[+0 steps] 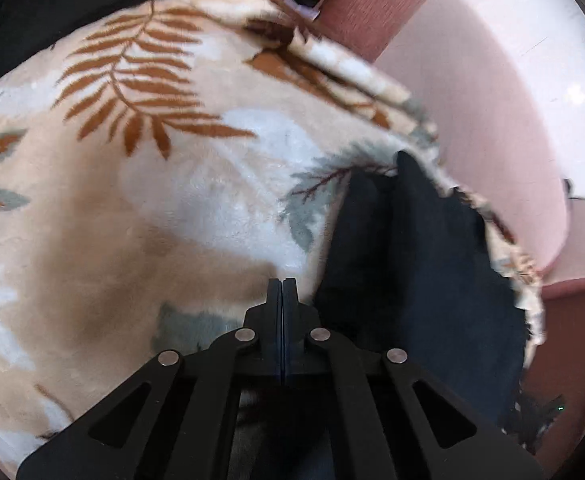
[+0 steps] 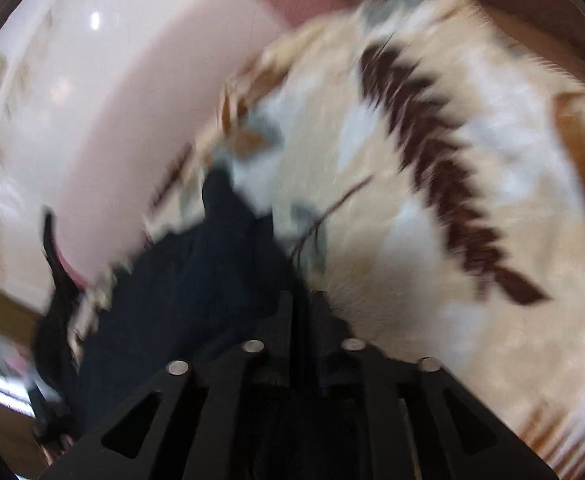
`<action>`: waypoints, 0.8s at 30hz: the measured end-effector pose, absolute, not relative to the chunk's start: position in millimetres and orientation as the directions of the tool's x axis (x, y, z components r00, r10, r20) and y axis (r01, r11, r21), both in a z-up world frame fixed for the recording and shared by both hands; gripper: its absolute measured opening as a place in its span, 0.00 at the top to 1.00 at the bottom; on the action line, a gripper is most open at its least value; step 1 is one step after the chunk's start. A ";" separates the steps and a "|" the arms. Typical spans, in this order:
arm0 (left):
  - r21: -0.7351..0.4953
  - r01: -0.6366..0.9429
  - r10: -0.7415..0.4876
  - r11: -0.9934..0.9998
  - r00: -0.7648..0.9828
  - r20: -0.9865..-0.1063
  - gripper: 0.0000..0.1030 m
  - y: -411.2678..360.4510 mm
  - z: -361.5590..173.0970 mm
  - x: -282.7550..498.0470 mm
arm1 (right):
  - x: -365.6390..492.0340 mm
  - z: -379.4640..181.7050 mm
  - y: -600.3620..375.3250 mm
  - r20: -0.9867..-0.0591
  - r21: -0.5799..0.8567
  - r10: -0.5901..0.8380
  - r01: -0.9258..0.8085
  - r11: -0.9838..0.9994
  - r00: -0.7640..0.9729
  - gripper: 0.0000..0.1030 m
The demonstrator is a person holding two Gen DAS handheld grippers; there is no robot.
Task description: Fold large clothes
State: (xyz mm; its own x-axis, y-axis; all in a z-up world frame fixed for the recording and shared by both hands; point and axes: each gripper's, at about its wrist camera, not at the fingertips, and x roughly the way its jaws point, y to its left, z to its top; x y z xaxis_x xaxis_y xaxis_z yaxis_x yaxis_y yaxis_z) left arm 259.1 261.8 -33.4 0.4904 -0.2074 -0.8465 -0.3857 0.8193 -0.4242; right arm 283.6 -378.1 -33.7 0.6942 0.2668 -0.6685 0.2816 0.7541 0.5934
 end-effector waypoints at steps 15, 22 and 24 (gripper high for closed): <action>-0.093 -0.138 -0.021 0.986 0.451 -0.892 0.74 121.7 -36.7 245.0 | 240.5 -28.3 -356.9 -0.722 0.464 0.205 0.244 0.852 0.661 0.71; -0.052 -0.139 0.018 0.989 0.457 -0.889 0.74 114.7 -35.9 245.2 | 224.1 8.9 -340.5 -0.606 0.443 0.222 0.093 0.892 0.764 0.67; -0.056 -0.143 0.015 0.988 0.455 -0.890 0.74 116.1 -37.2 246.5 | 237.7 -15.6 -328.6 -0.695 0.395 0.243 0.077 0.916 0.677 0.67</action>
State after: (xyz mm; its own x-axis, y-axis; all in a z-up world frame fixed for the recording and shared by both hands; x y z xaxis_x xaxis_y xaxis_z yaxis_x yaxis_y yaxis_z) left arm 246.5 116.1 -37.2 0.4549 0.0151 -0.8904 -0.1432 0.9881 -0.0565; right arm 237.7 -328.6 -15.6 0.6769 0.2426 -0.6950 0.0770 0.9156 0.3946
